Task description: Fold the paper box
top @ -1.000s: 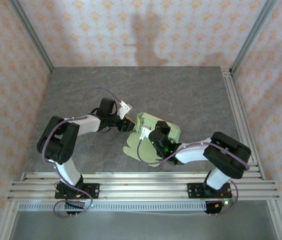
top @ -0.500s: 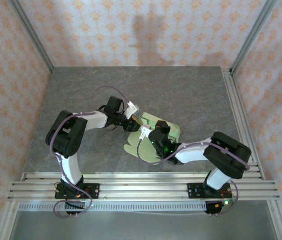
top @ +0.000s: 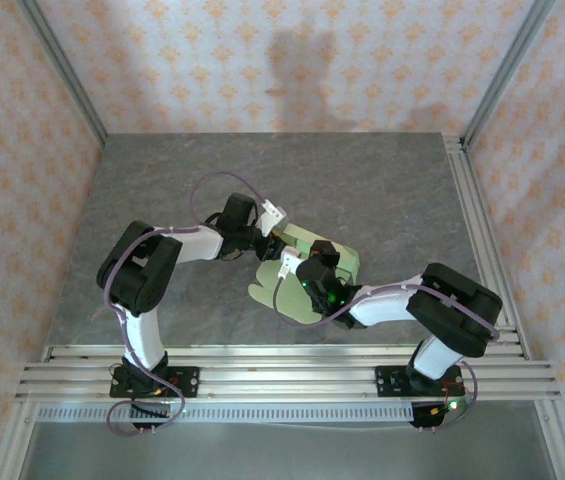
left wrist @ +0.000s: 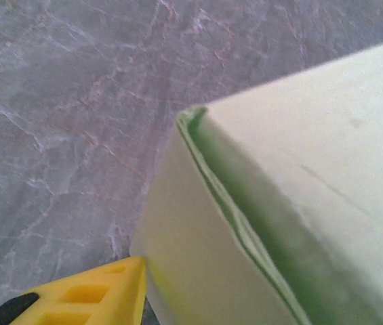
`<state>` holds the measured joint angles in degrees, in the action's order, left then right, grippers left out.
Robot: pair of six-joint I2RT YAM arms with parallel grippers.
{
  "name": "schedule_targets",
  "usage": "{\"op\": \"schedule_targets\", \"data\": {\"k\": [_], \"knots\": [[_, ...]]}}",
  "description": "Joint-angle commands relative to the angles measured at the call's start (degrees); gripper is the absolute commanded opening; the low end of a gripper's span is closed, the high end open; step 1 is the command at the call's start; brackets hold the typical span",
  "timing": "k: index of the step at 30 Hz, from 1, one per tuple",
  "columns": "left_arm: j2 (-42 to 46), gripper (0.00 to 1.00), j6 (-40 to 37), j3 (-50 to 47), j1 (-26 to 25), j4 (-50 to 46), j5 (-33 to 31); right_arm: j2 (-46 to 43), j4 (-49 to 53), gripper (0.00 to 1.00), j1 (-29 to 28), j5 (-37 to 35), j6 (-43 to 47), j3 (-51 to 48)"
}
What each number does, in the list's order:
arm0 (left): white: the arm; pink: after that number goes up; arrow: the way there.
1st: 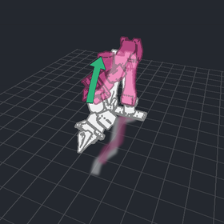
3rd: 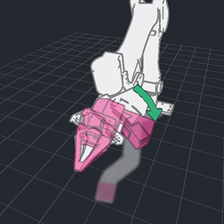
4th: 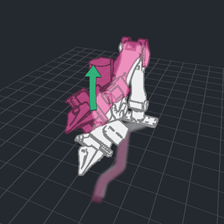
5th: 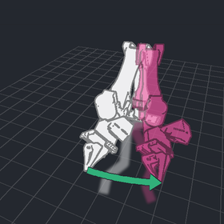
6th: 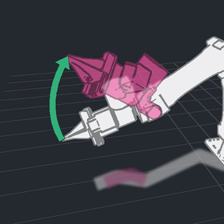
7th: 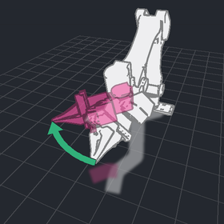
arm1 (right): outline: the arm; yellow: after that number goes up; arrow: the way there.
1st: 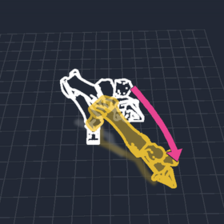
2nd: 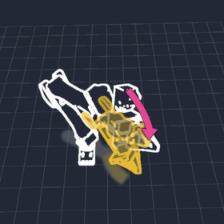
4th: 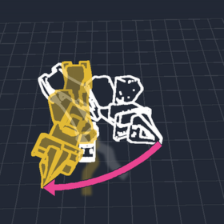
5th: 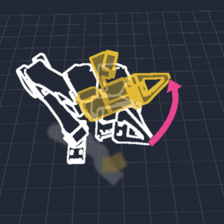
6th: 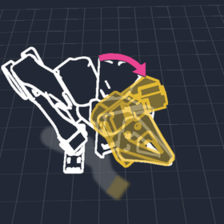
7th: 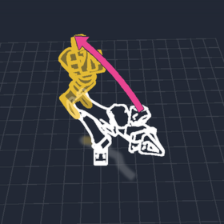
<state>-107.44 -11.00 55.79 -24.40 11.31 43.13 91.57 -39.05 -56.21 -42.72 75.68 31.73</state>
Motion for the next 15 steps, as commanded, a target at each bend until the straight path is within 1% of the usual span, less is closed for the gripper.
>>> {"op": "schedule_targets", "data": {"k": [1, 5, 8, 10, 13, 15], "knots": [[0.1, 0.39, 3.1, -1.5, -0.4, 6.9, -5.0, 0.5, 1.0, 0.0, -0.8, -0.6, 0.0, 1.0], [0.7, 0.35, 3.4, -2.4, -0.7, 7.9, -5.6, 0.8, 0.9, 0.0, -0.8, -0.8, -0.2, 1.0], [0.8, 0.28, 3.3, -2.3, -1.3, 7.3, -6.4, 1.1, 0.5, 0.0, -1.0, -0.8, -0.2, 1.1], [0.6, 0.28, 3.6, -2.4, -1.9, 7.7, -7.3, 1.8, -0.3, 0.0, -1.2, -1.1, -0.1, 1.3], [0.1, 0.21, 4.8, -2.2, -2.7, 8.2, -9.5, 2.4, -2.0, 0.0, -1.7, -1.3, -0.4, 1.4], [0.0, 0.21, 4.6, -2.1, -3.1, 8.0, -10.6, 1.9, -2.3, 0.08, -1.8, -0.8, -1.8, 1.3]]}}
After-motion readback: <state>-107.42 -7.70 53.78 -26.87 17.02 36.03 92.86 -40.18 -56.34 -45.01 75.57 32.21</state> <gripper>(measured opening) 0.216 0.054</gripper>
